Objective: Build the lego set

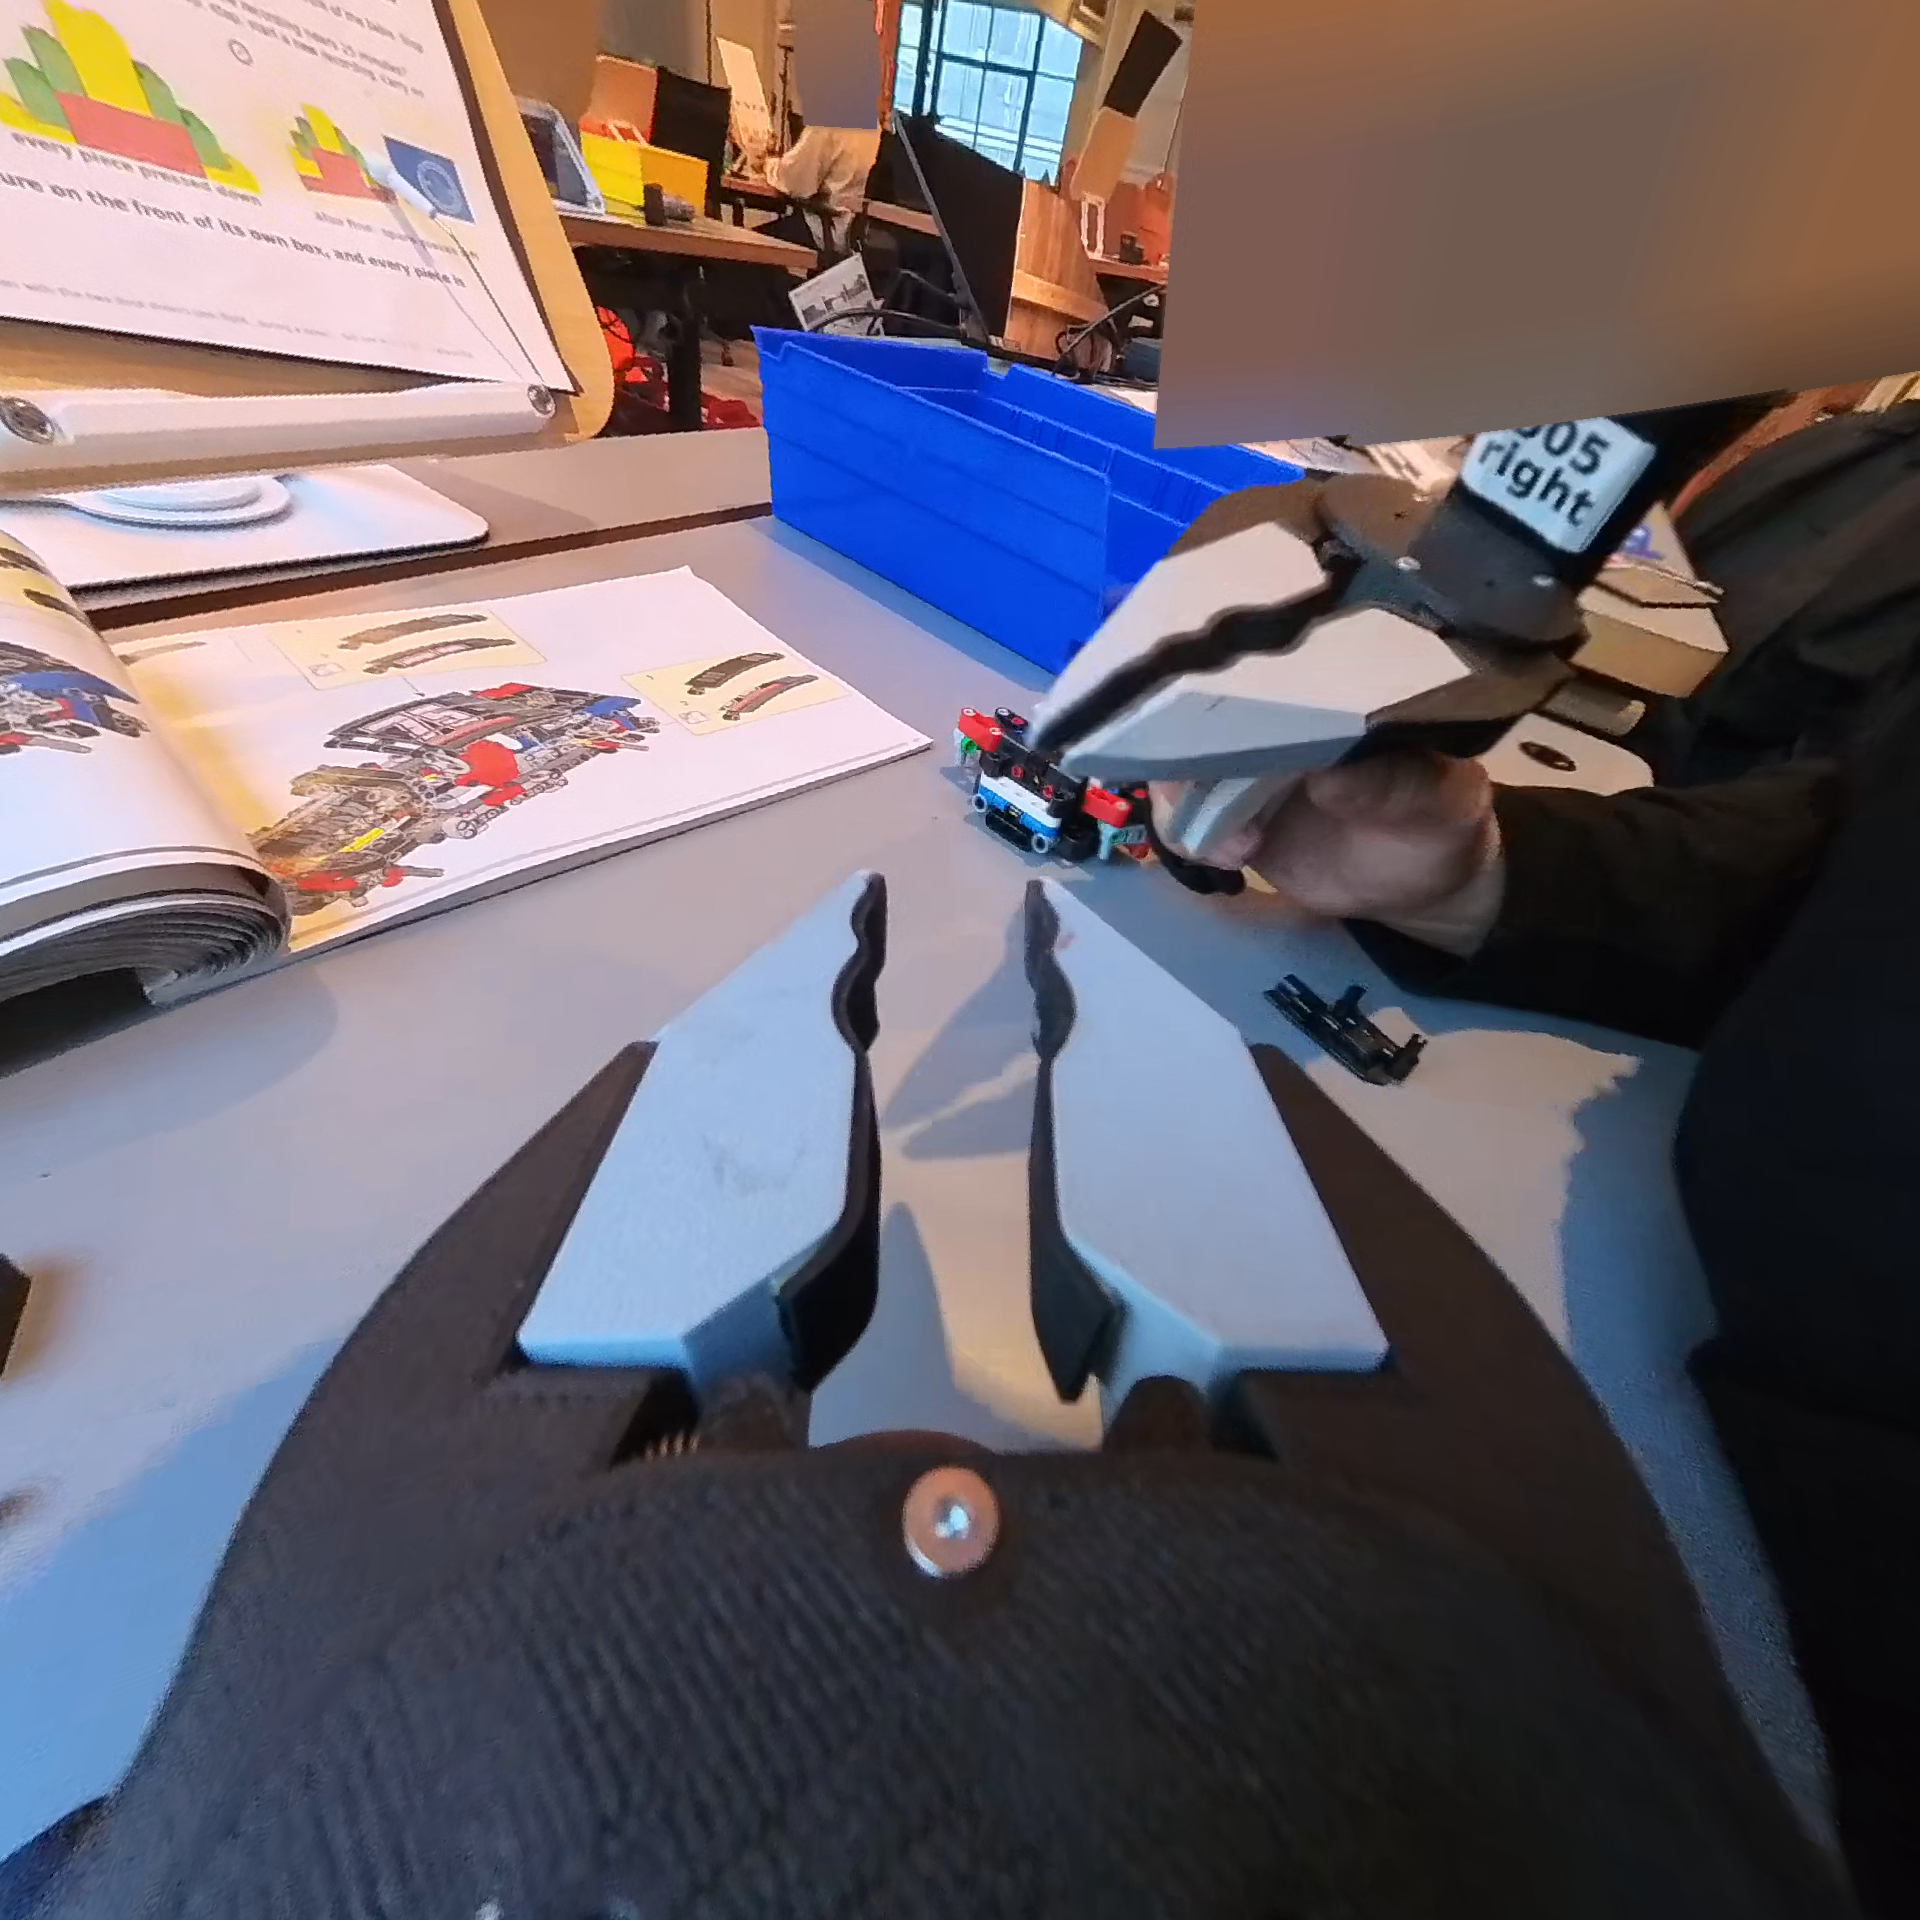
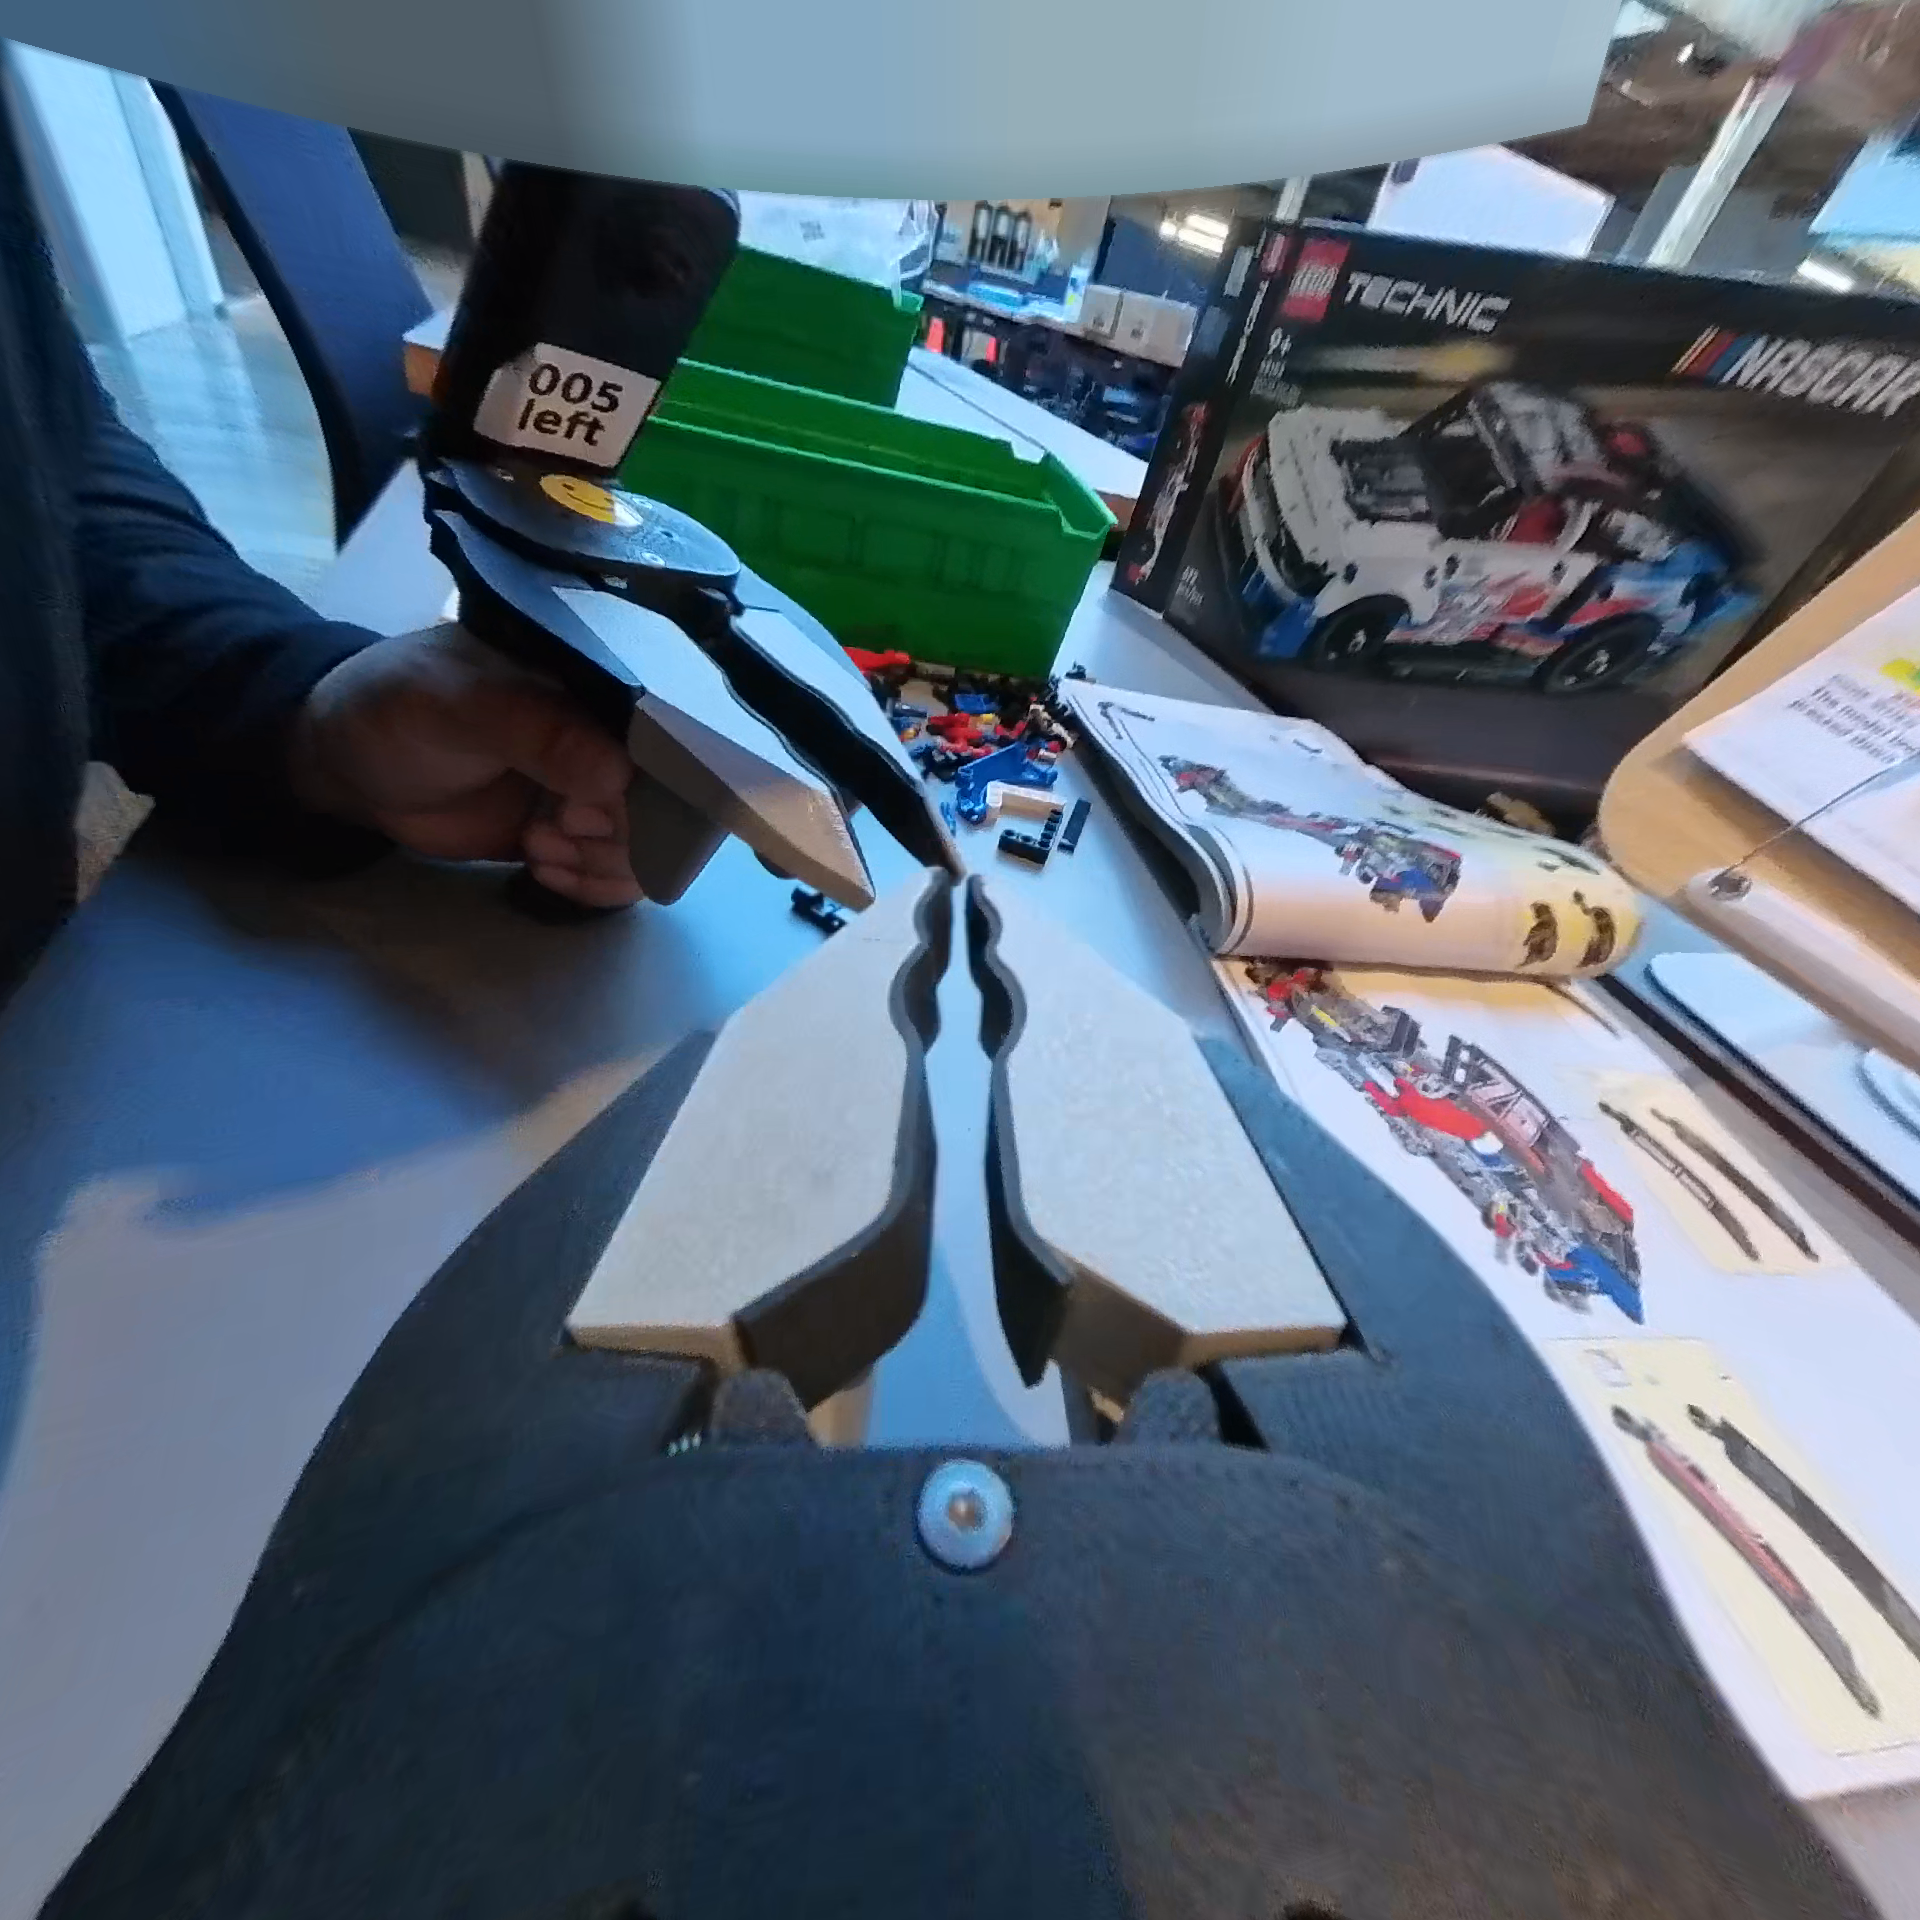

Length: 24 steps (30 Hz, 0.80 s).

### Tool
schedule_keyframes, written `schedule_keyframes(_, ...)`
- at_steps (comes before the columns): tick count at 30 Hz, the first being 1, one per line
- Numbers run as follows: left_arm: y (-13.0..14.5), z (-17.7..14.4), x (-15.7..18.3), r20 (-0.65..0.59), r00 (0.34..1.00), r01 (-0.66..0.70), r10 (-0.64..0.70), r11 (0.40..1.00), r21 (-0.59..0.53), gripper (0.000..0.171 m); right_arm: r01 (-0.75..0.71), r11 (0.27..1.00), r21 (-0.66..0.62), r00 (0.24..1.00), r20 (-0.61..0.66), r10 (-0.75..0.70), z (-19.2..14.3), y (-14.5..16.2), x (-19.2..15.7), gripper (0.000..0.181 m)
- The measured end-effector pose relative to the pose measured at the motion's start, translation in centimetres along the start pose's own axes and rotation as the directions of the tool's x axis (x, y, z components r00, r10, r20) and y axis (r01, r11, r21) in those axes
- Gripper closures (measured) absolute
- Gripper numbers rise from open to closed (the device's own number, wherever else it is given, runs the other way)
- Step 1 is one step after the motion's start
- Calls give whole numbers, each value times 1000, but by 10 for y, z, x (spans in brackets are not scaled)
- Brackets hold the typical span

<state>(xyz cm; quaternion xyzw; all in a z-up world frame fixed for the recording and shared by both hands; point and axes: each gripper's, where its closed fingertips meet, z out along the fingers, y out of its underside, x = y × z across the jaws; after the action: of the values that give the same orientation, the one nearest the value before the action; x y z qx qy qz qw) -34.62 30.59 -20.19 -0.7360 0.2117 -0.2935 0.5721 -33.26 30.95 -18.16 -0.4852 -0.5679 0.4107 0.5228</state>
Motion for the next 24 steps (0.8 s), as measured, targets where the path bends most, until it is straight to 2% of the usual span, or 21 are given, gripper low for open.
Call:
schedule_keyframes(6, -4, -1, 6, -22, 1000, 18, -17, 1000, 13, 149, -102, 995, -19, 992, -72, 101, 0, 0, 23, 162)
schedule_keyframes(9, -6, -3, 6, -3, 1000, -24, 24, 1000, 16, 149, -190, 979, -76, 977, -112, 181, 4, 5, 31, 148)
schedule_keyframes(12, -8, -3, 12, 1, 997, -73, 73, 997, 7, 147, -231, 969, -87, 963, -159, 215, 9, -4, 38, 145)
schedule_keyframes(16, -6, -1, 36, -29, 973, -230, 230, 973, 5, 147, -315, 941, -122, 943, -152, 296, 29, -19, 54, 135)
schedule_keyframes(19, -3, 0, 58, -54, 920, -388, 389, 921, 21, 147, -381, 924, -21, 923, -65, 379, 40, -50, 71, 145)
schedule_keyframes(21, -2, -1, 70, -56, 876, -477, 479, 878, 41, 148, -413, 909, -60, 907, -119, 404, 46, -45, 93, 148)
schedule_keyframes(24, 5, 0, 83, -61, 826, -559, 561, 828, 45, 150, -453, 867, -208, 883, -236, 405, 65, -13, 125, 153)
